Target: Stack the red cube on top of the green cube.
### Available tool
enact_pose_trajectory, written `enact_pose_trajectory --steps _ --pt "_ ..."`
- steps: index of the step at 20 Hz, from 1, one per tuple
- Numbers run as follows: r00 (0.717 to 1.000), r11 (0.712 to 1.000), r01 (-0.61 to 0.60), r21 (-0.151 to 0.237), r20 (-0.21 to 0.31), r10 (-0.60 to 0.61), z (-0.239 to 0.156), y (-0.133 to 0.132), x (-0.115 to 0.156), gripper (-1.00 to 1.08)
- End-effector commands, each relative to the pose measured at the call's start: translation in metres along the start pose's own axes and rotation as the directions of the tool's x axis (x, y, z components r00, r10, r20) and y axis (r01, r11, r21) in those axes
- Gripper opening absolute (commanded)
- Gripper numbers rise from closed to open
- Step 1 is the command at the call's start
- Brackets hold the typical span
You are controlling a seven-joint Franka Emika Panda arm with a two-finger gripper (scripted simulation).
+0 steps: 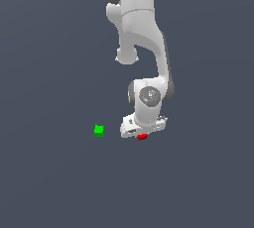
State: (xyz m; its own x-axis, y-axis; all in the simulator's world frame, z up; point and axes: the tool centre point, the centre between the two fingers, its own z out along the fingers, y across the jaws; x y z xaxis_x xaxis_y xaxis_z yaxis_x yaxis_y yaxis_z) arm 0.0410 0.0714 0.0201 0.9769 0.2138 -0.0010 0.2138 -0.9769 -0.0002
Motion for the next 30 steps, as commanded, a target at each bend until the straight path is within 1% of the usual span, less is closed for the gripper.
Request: enact_pose_trajectory --steps 1,6,14,18,21,25,30 --pt "1.000 1.000 0.000 0.000 -0.001 0.000 -0.003 0.000 0.000 -1.00" --pt "1.000 1.000 0.000 0.000 -0.001 0.000 -0.020 0.000 -0.001 -1.00" --pt "1.000 1.000 0.000 0.000 -0.001 0.000 -0.074 0.000 -0.001 -1.00" --pt "1.000 1.000 0.000 0.000 -0.001 0.000 -0.092 0.000 -0.001 -1.00" --pt "1.000 1.000 0.000 0.000 -0.001 0.000 -0.099 0.000 0.000 -1.00" --pt "1.000 1.000 0.000 0.000 -0.002 0.000 -0.098 0.000 0.000 -1.00" --pt "1.000 1.000 0.000 0.000 -0.002 0.000 -0.094 0.015 -0.005 -1.00"
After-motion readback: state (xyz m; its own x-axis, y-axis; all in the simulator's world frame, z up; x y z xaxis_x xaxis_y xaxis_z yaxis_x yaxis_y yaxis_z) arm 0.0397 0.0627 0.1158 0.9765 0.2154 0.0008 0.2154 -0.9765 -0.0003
